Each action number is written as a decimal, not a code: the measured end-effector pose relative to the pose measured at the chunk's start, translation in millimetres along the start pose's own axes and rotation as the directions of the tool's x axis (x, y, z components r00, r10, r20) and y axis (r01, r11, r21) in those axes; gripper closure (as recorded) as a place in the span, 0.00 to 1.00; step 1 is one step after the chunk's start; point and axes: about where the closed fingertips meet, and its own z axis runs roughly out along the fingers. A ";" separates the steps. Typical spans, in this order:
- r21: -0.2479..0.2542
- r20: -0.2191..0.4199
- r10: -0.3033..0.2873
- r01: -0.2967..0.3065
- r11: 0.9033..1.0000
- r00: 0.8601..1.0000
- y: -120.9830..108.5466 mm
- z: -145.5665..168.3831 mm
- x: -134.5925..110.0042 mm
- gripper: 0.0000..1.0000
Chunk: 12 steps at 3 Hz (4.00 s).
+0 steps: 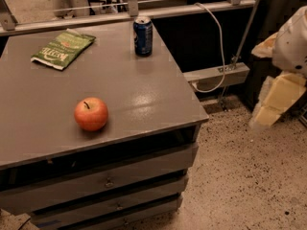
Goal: Move apple near pepsi can
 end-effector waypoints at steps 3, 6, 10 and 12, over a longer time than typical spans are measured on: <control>-0.246 0.539 -0.003 0.160 0.956 0.843 47.6 130.3 -186.4 0.00; -0.245 0.767 -0.049 0.362 0.900 0.640 123.3 170.1 -302.4 0.00; -0.136 0.745 -0.083 0.272 0.953 0.662 41.2 183.8 -289.7 0.88; -0.055 0.721 -0.105 0.208 0.976 0.685 -23.7 160.3 -259.9 1.00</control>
Offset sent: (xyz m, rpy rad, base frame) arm 0.0446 0.2420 -0.0933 0.6727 0.1110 0.3202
